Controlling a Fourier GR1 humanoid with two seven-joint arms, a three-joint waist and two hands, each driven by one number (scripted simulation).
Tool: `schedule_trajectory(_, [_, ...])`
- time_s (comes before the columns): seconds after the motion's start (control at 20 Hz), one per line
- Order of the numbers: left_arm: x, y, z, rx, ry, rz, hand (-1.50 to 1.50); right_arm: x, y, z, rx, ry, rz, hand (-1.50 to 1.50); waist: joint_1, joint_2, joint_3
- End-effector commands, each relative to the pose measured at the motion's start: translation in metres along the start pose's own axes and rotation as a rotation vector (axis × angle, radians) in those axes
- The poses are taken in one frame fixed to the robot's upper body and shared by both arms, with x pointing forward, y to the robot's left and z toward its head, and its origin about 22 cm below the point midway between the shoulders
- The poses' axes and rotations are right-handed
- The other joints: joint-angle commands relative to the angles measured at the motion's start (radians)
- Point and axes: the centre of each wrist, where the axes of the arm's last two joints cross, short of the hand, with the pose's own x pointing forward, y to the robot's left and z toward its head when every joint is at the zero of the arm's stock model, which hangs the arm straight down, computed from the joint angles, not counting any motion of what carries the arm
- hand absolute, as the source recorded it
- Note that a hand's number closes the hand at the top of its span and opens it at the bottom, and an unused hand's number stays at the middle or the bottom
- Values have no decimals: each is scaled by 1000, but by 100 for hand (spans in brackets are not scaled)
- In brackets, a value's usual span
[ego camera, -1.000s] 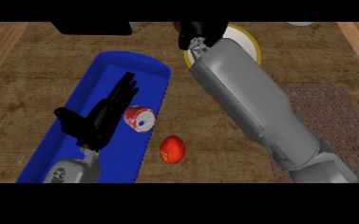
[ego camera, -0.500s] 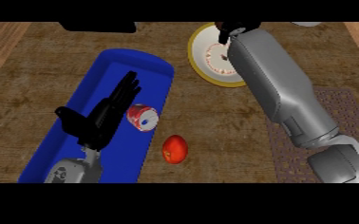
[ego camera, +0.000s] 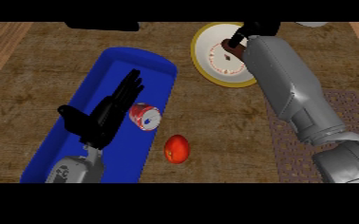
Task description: Pick the sweet potato from the placemat and place it in the bowl
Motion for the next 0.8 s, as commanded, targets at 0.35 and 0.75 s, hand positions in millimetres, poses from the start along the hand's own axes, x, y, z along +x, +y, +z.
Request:
schedule_trajectory(0.35, [0, 16, 5, 57, 23, 11, 0, 12, -4, 23, -313, -165, -690, -150, -42, -20, 3])
schedule_trajectory(0.75, [-8, 22, 10, 102, 45, 5, 0, -4, -1, 82, -298, -373, -939, -150, -90, -45, 0])
